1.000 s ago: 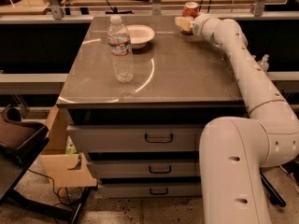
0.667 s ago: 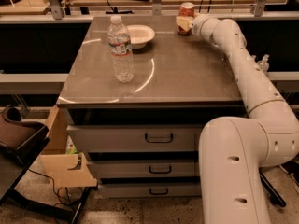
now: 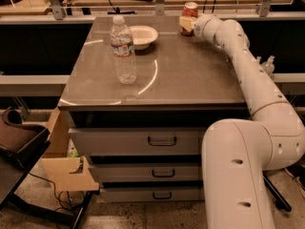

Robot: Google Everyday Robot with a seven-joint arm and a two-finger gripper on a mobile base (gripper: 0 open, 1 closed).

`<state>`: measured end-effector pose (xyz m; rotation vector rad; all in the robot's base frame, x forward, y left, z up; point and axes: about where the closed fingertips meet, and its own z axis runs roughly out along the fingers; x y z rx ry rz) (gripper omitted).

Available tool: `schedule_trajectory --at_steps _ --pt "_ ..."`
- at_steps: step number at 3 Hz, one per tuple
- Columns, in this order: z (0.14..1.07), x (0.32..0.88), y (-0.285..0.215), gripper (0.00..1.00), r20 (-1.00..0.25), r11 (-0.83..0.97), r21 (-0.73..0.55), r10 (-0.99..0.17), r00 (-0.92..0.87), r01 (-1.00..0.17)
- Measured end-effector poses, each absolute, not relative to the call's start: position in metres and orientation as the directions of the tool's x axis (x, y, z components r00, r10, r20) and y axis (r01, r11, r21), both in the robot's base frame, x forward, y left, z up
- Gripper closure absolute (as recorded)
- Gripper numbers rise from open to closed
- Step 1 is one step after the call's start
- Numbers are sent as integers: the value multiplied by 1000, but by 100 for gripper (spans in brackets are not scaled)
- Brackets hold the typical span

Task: Move coke can near water bottle

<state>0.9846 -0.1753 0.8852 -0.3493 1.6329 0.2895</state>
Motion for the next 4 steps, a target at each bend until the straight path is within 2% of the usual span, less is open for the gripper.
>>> schedule_trajectory --at_steps 2,4 --pt "901 976 -180 100 -996 913 -13 -49 -78 -407" --pt "955 935 -206 100 -996 905 -8 -47 -81 -426"
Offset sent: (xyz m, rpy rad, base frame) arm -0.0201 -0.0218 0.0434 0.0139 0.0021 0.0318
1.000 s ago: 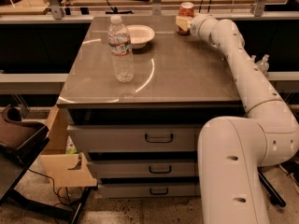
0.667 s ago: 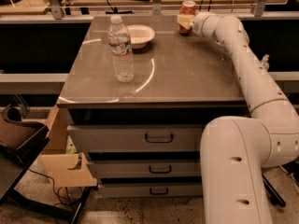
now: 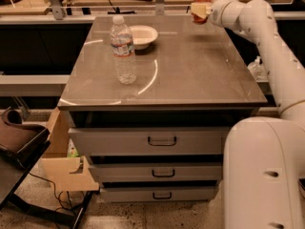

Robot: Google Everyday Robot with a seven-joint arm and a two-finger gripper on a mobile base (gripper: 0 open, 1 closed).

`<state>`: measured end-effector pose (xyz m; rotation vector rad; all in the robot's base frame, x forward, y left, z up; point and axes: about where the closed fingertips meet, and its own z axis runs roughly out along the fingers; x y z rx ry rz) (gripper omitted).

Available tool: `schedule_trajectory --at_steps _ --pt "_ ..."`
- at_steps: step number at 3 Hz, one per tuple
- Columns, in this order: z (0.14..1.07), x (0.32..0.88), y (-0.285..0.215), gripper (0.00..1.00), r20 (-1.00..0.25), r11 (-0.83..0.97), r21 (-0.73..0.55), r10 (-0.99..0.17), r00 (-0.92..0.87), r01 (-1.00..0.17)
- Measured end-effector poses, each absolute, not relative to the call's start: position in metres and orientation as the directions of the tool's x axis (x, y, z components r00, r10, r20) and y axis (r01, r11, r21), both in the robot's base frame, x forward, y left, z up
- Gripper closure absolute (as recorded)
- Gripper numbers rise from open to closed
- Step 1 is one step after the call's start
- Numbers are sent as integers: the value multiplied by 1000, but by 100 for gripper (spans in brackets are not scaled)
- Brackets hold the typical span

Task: Move coke can near water bottle

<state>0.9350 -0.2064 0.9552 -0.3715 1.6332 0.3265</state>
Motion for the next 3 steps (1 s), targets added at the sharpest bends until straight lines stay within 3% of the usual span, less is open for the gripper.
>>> schedule_trajectory --at_steps 3 --pt "1039 805 -230 100 -999 916 -17 -29 -22 -402"
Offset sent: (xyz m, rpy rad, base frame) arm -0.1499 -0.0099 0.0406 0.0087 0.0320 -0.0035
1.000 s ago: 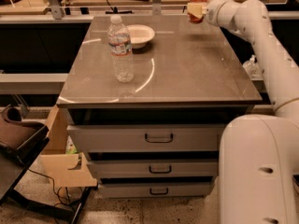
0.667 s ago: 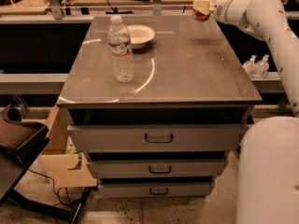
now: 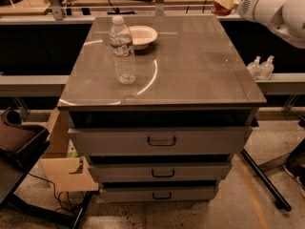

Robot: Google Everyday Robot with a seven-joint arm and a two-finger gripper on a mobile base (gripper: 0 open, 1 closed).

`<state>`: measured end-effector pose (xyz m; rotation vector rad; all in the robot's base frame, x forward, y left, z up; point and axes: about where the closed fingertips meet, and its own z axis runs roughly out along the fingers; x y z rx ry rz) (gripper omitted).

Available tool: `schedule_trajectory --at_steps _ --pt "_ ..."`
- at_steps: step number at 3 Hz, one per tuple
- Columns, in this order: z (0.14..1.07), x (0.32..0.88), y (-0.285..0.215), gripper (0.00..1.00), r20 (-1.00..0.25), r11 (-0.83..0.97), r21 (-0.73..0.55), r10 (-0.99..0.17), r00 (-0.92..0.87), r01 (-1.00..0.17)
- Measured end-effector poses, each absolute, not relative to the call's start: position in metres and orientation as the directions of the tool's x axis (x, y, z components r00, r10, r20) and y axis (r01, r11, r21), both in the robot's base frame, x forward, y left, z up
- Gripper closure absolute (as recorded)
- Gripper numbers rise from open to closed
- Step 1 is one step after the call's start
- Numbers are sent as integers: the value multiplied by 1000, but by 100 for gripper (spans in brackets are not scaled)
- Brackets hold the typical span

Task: Move coke can near water bottle

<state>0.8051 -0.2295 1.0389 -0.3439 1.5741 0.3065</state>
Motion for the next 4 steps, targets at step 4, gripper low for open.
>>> schedule_trajectory --at_steps 4 --pt "939 651 -149 100 -997 874 -11 -45 -58 -487"
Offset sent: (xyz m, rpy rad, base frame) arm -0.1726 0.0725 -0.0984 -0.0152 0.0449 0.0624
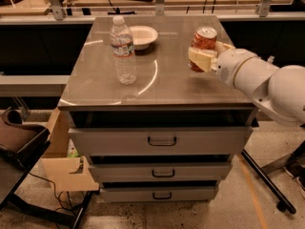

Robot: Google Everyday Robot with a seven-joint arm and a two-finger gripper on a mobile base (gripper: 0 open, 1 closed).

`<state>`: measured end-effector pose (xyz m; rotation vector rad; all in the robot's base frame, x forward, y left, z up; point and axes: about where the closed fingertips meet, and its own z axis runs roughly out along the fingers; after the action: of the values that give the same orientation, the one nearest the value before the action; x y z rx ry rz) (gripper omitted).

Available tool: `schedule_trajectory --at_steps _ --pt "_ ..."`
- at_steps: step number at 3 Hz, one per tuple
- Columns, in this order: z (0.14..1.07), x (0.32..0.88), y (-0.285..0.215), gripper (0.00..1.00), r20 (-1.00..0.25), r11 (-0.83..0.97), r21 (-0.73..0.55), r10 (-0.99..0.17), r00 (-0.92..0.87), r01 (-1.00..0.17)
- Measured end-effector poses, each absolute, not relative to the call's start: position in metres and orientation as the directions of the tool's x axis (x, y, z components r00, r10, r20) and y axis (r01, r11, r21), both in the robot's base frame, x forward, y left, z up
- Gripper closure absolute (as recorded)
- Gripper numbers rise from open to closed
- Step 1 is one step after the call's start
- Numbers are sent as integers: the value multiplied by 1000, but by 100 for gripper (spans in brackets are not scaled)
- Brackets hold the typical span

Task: Move coke can near water bottle

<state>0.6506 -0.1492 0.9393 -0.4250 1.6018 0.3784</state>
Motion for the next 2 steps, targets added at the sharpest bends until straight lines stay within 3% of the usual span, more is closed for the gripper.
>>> schedule_trajectory --at_steps 2 --pt "921 659 -115 100 -997 802 -3 -52 -65 -597"
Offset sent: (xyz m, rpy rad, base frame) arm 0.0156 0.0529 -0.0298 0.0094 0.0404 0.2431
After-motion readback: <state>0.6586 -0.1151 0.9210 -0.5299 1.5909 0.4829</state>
